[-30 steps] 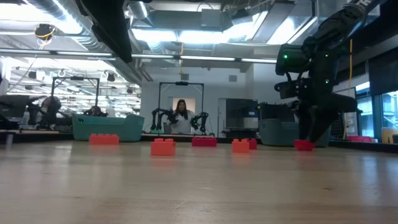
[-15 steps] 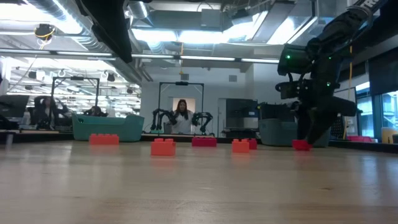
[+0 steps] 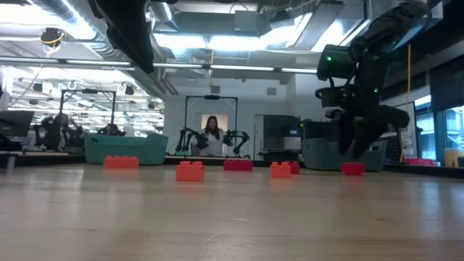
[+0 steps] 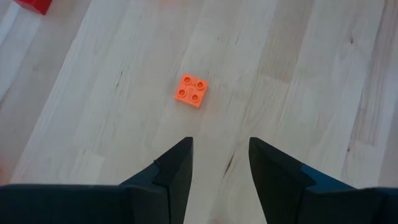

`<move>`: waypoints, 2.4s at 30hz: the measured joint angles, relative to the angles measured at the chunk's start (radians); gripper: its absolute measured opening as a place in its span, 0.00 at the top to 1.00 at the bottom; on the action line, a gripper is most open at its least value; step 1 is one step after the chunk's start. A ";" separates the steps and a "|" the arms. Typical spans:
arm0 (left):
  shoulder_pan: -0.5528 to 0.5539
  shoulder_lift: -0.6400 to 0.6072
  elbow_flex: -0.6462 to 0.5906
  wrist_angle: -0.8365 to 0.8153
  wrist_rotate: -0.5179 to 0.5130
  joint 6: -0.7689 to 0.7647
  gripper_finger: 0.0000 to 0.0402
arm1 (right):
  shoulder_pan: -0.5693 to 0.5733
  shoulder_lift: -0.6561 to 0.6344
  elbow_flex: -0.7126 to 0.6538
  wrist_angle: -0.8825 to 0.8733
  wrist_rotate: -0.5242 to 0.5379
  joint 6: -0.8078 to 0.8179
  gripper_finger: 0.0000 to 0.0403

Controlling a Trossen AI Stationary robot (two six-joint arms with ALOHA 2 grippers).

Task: Sort & place blocks by color
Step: Put the red game piece into the yellow bin

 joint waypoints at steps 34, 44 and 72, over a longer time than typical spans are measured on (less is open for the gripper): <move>0.000 0.000 0.000 0.001 -0.005 -0.007 0.63 | -0.071 0.074 0.001 -0.027 -0.006 -0.394 0.46; 0.000 0.000 0.000 0.001 -0.005 -0.023 0.63 | -0.071 0.157 0.006 0.008 0.000 -0.394 0.46; 0.000 0.000 0.000 0.000 -0.004 -0.029 0.63 | -0.071 0.165 0.005 -0.027 -0.026 -0.233 0.66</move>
